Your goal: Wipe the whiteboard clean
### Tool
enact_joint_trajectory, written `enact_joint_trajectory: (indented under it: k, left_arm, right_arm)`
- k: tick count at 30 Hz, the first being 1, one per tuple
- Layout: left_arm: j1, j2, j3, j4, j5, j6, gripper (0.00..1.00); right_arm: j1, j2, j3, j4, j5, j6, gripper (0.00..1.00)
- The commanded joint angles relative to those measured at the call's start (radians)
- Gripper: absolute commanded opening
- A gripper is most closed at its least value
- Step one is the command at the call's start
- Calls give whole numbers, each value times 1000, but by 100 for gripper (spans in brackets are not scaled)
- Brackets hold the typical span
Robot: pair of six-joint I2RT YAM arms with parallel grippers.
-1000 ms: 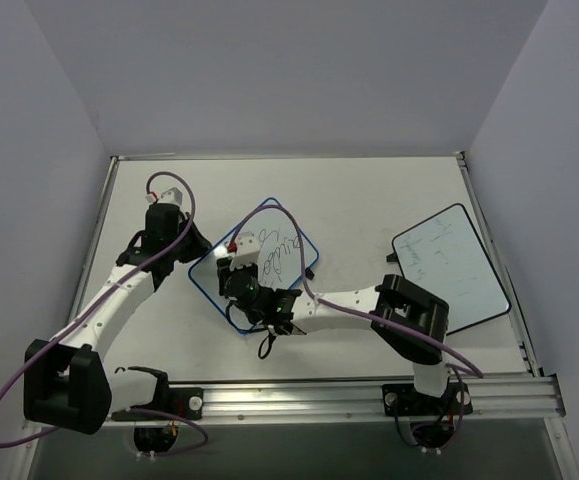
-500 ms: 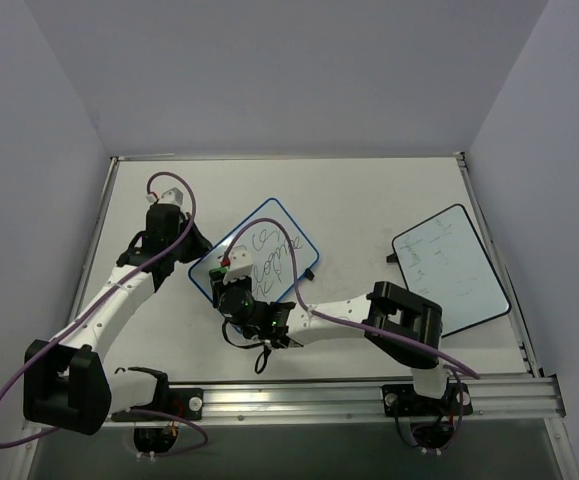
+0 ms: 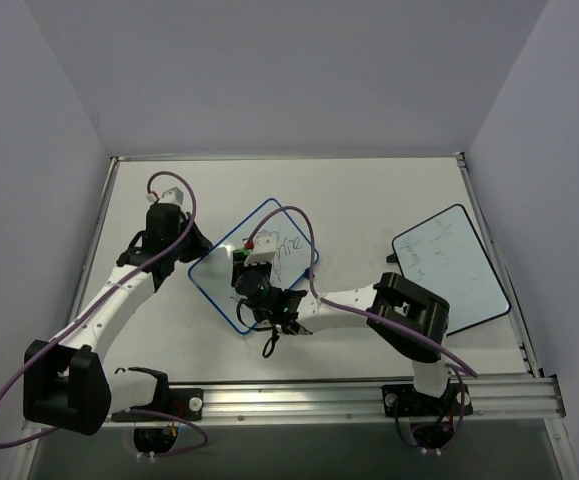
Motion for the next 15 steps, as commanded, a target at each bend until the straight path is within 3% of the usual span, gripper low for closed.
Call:
enact_joint_trajectory:
  k: [1,15]
  left_arm:
    - [-19,0,43,-18,26,11,2]
    - [-24,-8,45,-26,23,14,2]
  right_arm:
    - [-7,14,9,-51,28,-25,0]
    - [-103,81,146,-129,-137,-56,0]
